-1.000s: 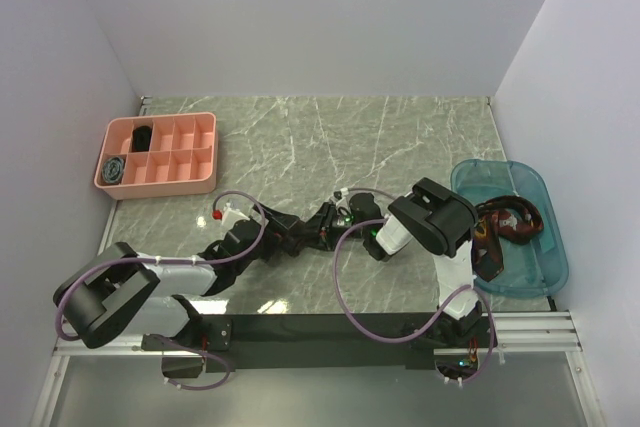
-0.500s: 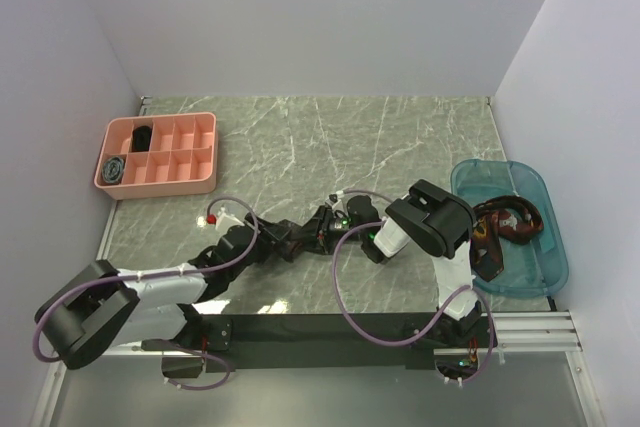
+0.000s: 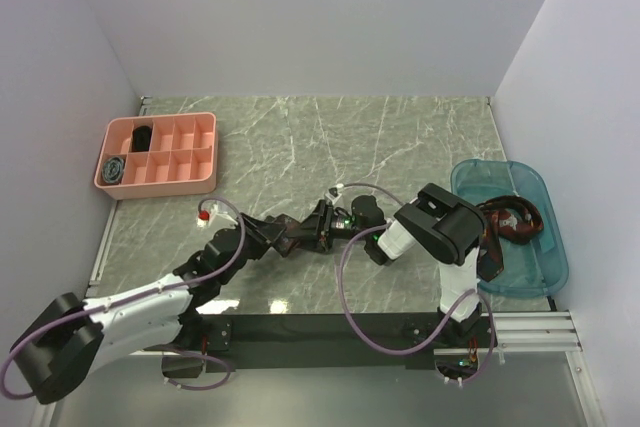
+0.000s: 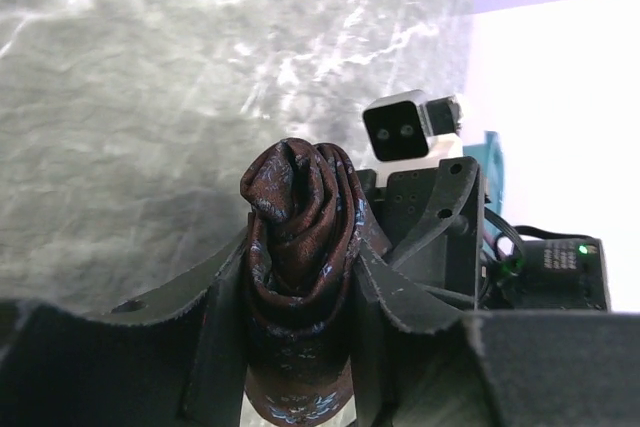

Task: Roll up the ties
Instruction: Roll the tie, then place the rolled tie into the container

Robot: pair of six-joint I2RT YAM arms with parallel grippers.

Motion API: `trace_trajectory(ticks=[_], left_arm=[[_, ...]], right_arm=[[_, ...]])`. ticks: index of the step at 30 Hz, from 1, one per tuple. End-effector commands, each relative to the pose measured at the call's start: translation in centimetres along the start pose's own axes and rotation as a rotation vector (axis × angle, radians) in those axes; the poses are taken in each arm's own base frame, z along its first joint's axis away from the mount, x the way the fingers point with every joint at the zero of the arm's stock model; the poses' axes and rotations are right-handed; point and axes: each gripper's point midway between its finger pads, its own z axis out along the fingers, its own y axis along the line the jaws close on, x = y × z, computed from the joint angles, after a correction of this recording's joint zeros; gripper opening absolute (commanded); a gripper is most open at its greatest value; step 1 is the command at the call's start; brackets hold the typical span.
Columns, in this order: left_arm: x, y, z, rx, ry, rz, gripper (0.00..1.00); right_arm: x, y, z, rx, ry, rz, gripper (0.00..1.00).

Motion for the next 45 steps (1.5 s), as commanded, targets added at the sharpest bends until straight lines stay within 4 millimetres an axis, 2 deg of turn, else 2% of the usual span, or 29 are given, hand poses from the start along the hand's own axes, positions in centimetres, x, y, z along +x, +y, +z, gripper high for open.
trace_trajectory(ticks=[1,3,8,10,11,13,14,15,17,19,20,21,23,24,25,26,27,28,29,31,32,33,34,35,36,37,38,41,45], left_arm=[[-3.2,-4.4,-0.4,0.100,-0.126,0.020,0.32],[-4.5,-5.5,-0.9,0.120,-0.174,0.033,0.31],[-6.8,-6.0,-1.7,0.122,-0.233,0.099,0.31],[-7.3,-6.1,-1.9,0.125,-0.243,0.120,0.31],[-7.8,-6.1,-1.8,0.121,-0.253,0.127,0.30],[-8.4,-6.1,-1.9,0.107,-0.268,0.163,0.29],[-9.0,-5.9,-1.8,0.089,-0.287,0.174,0.28],[-9.5,-5.8,-1.9,0.054,-0.297,0.199,0.27],[-10.9,-5.5,-1.8,-0.009,-0.347,0.239,0.25],[-12.4,-5.8,-1.8,-0.085,-0.387,0.319,0.23],[-13.8,-5.5,-2.0,-0.144,-0.446,0.335,0.23],[-14.9,-6.8,-2.3,-0.156,-0.477,0.367,0.22],[-16.2,-5.9,-1.9,-0.270,-0.497,0.422,0.21],[-17.7,-7.4,-2.2,-0.291,-0.542,0.444,0.18],[-17.9,-6.1,-1.7,-0.377,-0.528,0.485,0.17],[-18.9,-6.3,-1.7,-0.409,-0.548,0.493,0.17],[-19.7,-7.7,-1.7,-0.412,-0.556,0.524,0.14],[-19.6,-7.7,-1.0,-0.427,-0.529,0.563,0.11],[-19.6,-8.5,-0.7,-0.409,-0.519,0.586,0.10],[-18.4,-10.0,0.1,-0.329,-0.440,0.619,0.09],[-17.7,-10.8,0.4,-0.277,-0.408,0.626,0.10],[-17.0,-10.7,0.6,-0.251,-0.370,0.633,0.12],[-15.5,-11.4,0.8,-0.178,-0.305,0.636,0.12],[-14.6,-11.2,0.9,-0.152,-0.268,0.639,0.13],[-13.9,-11.3,0.8,-0.121,-0.238,0.631,0.13],[-12.3,-12.1,0.6,-0.045,-0.166,0.631,0.13],[-11.2,-11.6,0.5,-0.023,-0.124,0.633,0.13],[-8.3,-12.6,-0.4,0.107,0.002,0.609,0.13],[-5.5,-12.7,-1.5,0.230,0.105,0.584,0.15]], right_arm=[[1.3,0.6,-0.9,-0.021,0.025,-0.100,0.52],[1.0,0.4,-1.3,-0.005,0.012,-0.122,0.54],[0.6,1.5,-2.3,-0.005,-0.008,-0.199,0.58],[0.6,1.2,-2.5,0.025,-0.004,-0.213,0.59],[0.6,2.3,-2.7,0.012,-0.008,-0.247,0.60],[0.4,1.6,-3.1,0.072,-0.008,-0.288,0.60],[-0.1,2.9,-3.2,0.070,-0.034,-0.332,0.60],[-0.2,1.4,-3.7,0.153,-0.024,-0.361,0.61],[-1.4,2.3,-4.2,0.210,-0.074,-0.496,0.61],[-1.5,1.0,-5.3,0.322,-0.082,-0.508,0.62],[-1.9,2.0,-5.8,0.330,-0.101,-0.575,0.62],[-2.3,1.1,-6.5,0.396,-0.122,-0.572,0.62],[-2.7,1.8,-7.3,0.415,-0.145,-0.622,0.62],[-2.8,1.5,-7.7,0.440,-0.149,-0.623,0.62],[-2.9,1.9,-8.0,0.441,-0.160,-0.637,0.62],[-3.0,1.9,-8.2,0.453,-0.162,-0.660,0.62],[-2.9,1.7,-8.5,0.467,-0.163,-0.667,0.62],[-3.2,2.2,-8.8,0.464,-0.185,-0.689,0.63],[-3.4,2.5,-9.0,0.458,-0.194,-0.713,0.63],[-3.4,3.8,-8.9,0.417,-0.196,-0.745,0.64],[-3.5,4.8,-8.7,0.394,-0.200,-0.766,0.64],[-3.7,5.5,-8.7,0.381,-0.203,-0.773,0.64],[-3.8,6.1,-8.5,0.369,-0.201,-0.783,0.64],[-3.9,7.3,-8.2,0.341,-0.198,-0.795,0.65],[-4.3,7.8,-8.2,0.328,-0.207,-0.795,0.66],[-4.5,8.1,-7.9,0.313,-0.202,-0.789,0.66],[-4.3,9.3,-7.6,0.261,-0.192,-0.785,0.66],[-4.8,10.5,-7.3,0.191,-0.181,-0.752,0.68],[-4.4,12.2,-6.8,0.113,-0.152,-0.762,0.78]])
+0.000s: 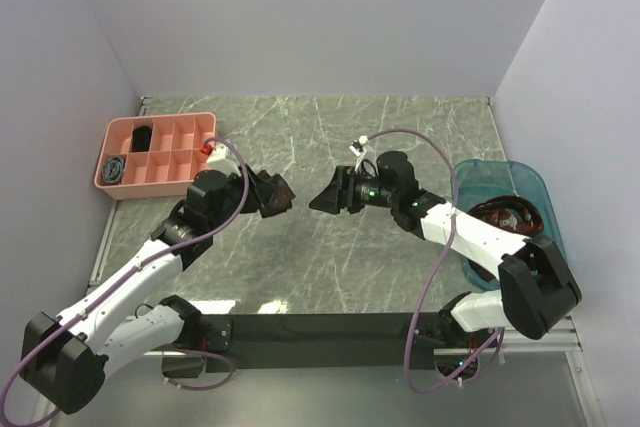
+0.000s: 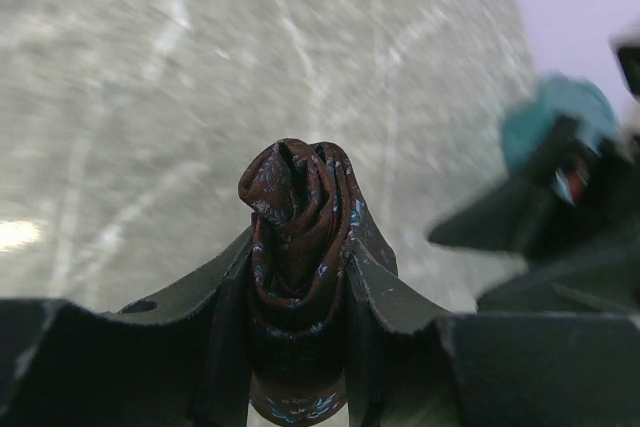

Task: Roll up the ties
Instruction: Place the rolled tie into the container

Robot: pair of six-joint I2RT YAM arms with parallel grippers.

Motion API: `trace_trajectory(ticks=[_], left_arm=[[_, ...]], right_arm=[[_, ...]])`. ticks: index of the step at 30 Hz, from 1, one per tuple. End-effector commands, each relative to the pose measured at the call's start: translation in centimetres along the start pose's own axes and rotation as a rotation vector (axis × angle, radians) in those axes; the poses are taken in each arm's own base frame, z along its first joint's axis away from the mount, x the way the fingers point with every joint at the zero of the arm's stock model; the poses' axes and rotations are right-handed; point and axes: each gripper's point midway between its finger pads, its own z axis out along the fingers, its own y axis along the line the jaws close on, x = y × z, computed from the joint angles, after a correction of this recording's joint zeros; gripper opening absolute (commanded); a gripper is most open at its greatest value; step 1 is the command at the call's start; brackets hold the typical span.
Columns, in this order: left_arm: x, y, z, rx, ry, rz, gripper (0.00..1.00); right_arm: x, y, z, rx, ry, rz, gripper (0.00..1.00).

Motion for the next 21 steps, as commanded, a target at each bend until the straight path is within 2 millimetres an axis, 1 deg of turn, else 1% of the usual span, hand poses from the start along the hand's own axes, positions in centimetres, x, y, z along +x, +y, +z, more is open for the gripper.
trace_trajectory(ticks=[1,2,3,4,5,7,8,11,16,17,21], left_arm=[[0.5,-4.8,-1.6,0.271,0.037,-0.013,0.15],[1.1,-4.9,-1.8,0.292,0.057,-0.020,0.15],[1.2,-5.2,-1.9,0.312,0.061,-0.023,0.15],[1.1,-5.6,-2.0,0.334,0.054,-0.025,0.15],[1.4,-5.7,-2.1,0.347,0.065,-0.037,0.15],[1.1,-6.3,-2.2,0.376,0.054,-0.046,0.15],[1.2,-6.4,-2.2,0.383,0.058,-0.054,0.15],[1.4,-7.0,-2.2,0.416,0.071,-0.064,0.15],[1.8,-7.4,-2.1,0.437,0.079,-0.076,0.15],[1.7,-7.4,-2.1,0.438,0.077,-0.081,0.15],[1.4,-7.5,-2.1,0.435,0.062,-0.084,0.15]], right_arm=[[-2.1,3.4,0.2,-0.141,-0.019,-0.029,0.78],[-2.2,3.7,0.2,-0.159,-0.019,-0.024,0.78],[-2.1,3.9,0.4,-0.178,-0.008,-0.018,0.79],[-2.0,4.1,0.4,-0.190,-0.005,-0.007,0.79],[-2.2,4.2,0.5,-0.198,-0.011,-0.009,0.79],[-2.0,4.4,0.6,-0.215,0.001,0.009,0.79],[-2.2,4.8,0.6,-0.238,-0.011,0.003,0.79],[-2.2,5.4,0.7,-0.280,0.001,0.025,0.78],[-1.5,6.0,0.9,-0.324,0.031,0.045,0.68],[-1.4,6.1,0.8,-0.339,0.039,0.039,0.62],[-0.8,6.6,0.7,-0.377,0.061,0.045,0.50]])
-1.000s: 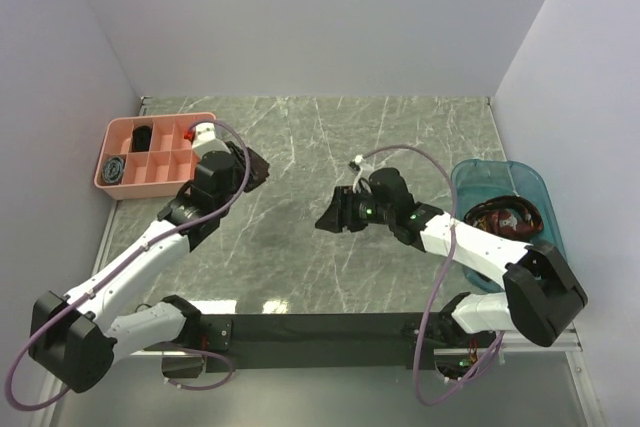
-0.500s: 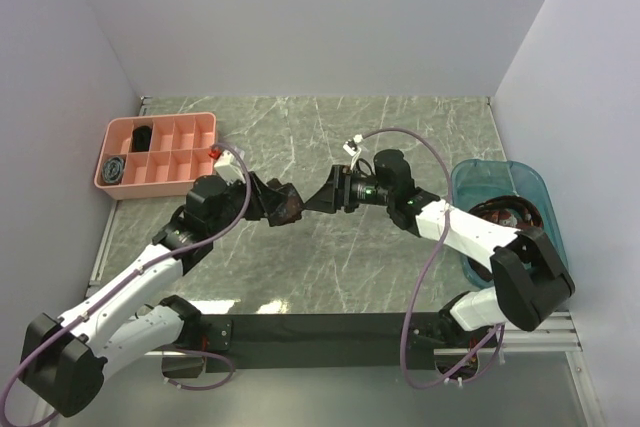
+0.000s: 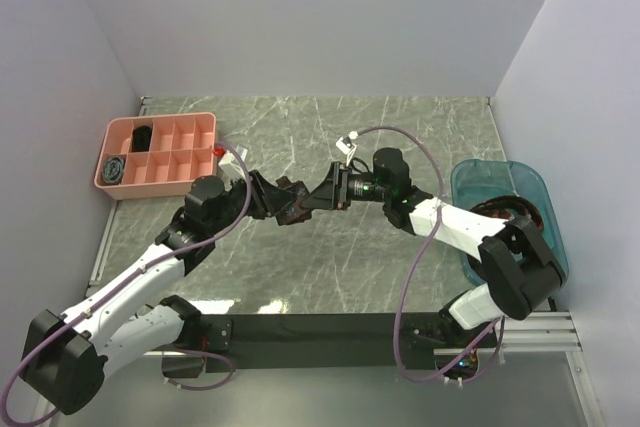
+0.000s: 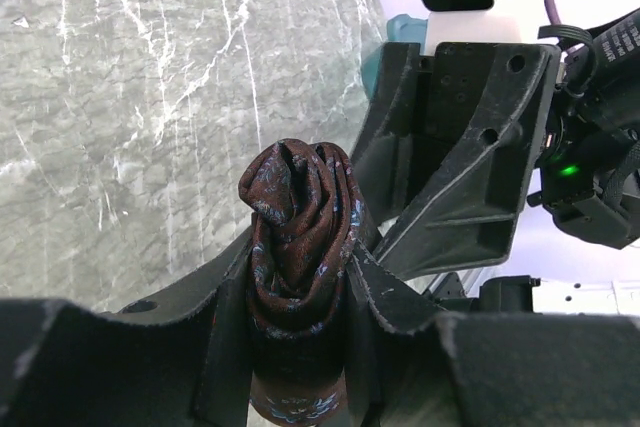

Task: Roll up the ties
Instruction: Place the rolled tie into the container

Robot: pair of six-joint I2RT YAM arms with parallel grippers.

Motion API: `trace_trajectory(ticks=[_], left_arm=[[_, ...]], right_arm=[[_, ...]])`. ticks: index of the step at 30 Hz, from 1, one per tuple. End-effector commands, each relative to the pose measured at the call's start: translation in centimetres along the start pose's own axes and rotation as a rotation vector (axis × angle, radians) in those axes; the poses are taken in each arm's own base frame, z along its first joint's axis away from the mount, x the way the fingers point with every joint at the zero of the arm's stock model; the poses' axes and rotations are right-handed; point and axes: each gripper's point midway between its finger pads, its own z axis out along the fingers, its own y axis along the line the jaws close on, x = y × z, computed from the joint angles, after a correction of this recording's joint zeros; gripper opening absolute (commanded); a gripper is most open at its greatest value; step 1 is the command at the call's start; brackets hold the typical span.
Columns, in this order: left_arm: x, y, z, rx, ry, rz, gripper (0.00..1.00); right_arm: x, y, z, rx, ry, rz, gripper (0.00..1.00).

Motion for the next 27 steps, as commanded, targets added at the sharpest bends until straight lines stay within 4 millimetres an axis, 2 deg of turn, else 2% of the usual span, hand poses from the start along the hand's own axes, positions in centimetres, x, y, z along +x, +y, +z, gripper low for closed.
trace_trajectory(ticks=[1,4,5,7,8,10,12,21,24,25,27], left_arm=[[-1.2,-1.7,-0.1,0.070,-0.049,0.007,0.15],[-1.3,-2.0,-0.1,0.088,-0.059,0.001,0.18],[-1.1,-2.1,-0.1,0.095,-0.051,-0.007,0.21],[-0.9,-2.2,-0.1,0.106,-0.043,-0.019,0.25],[-0.6,-2.4,-0.1,0.125,-0.038,-0.035,0.30],[-0.2,-2.4,-0.1,0.140,-0.034,-0.057,0.34],[-0.3,-3.2,-0.2,0.186,-0.044,-0.083,0.39],[-0.1,-4.9,-0.2,0.289,-0.029,-0.151,0.49],[-0.2,-5.1,-0.4,0.297,-0.033,-0.152,0.47],[-0.3,-5.2,-0.5,0.298,-0.036,-0.146,0.38],[-0.3,-5.0,-0.6,0.283,-0.041,-0.144,0.28]], right_arm=[[-0.2,2.5,0.1,-0.108,0.012,-0.030,0.46],[0.1,3.3,-0.1,-0.165,0.023,-0.007,0.24],[-0.1,3.9,-0.1,-0.194,0.013,-0.023,0.12],[0.1,4.0,-0.2,-0.212,0.014,-0.001,0.04],[-0.1,4.4,-0.2,-0.228,0.005,-0.012,0.00],[-0.2,4.5,-0.2,-0.238,-0.002,0.002,0.00],[-0.2,4.8,-0.1,-0.254,-0.009,-0.002,0.00],[0.2,5.5,0.3,-0.316,-0.018,0.027,0.00],[0.4,5.1,0.4,-0.306,-0.019,0.026,0.00],[0.5,4.9,0.4,-0.302,-0.017,0.024,0.00],[0.6,4.4,0.4,-0.282,-0.015,0.018,0.00]])
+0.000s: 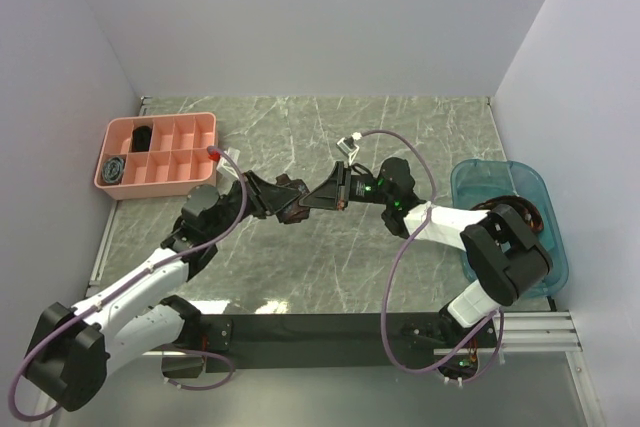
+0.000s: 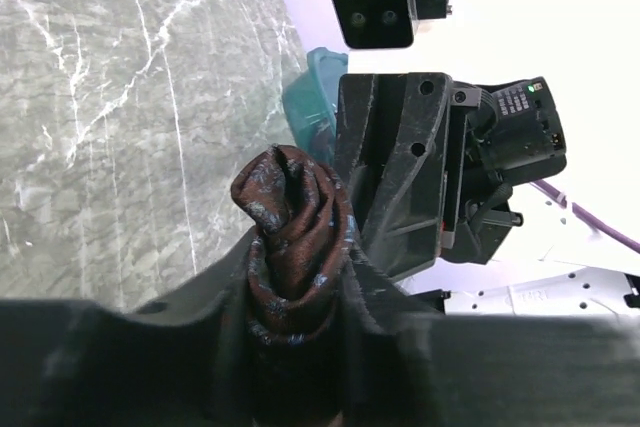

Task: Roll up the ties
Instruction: Place the rolled tie into the container

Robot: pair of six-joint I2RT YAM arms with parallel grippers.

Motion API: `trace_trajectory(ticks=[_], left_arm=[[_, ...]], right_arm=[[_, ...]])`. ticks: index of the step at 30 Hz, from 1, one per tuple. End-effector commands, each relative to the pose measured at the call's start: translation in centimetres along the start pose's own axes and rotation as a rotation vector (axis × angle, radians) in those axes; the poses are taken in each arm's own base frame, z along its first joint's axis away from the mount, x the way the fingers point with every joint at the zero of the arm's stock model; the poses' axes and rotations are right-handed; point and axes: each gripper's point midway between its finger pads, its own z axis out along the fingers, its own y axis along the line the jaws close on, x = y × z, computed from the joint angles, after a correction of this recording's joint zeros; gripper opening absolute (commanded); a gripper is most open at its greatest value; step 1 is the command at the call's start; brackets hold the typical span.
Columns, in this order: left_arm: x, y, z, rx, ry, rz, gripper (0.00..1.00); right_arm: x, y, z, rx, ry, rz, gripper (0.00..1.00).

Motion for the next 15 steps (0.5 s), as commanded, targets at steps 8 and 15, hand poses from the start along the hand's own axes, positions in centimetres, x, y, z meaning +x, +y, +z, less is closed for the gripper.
trace_trajectory(ticks=[8,15], left_arm=[[-0.2,-1.8,-0.7,0.037,-0.003,0.050,0.04],[-5.4,4.4,-1.8,-0.390,-0.214,0.155,0.01]], right_arm=[[0.0,0.0,-0.4,0.041,-0.001,-0.088,0.26],[-2.1,-2.6,-3.8,0.261,-0.043,-0.197,0.62]])
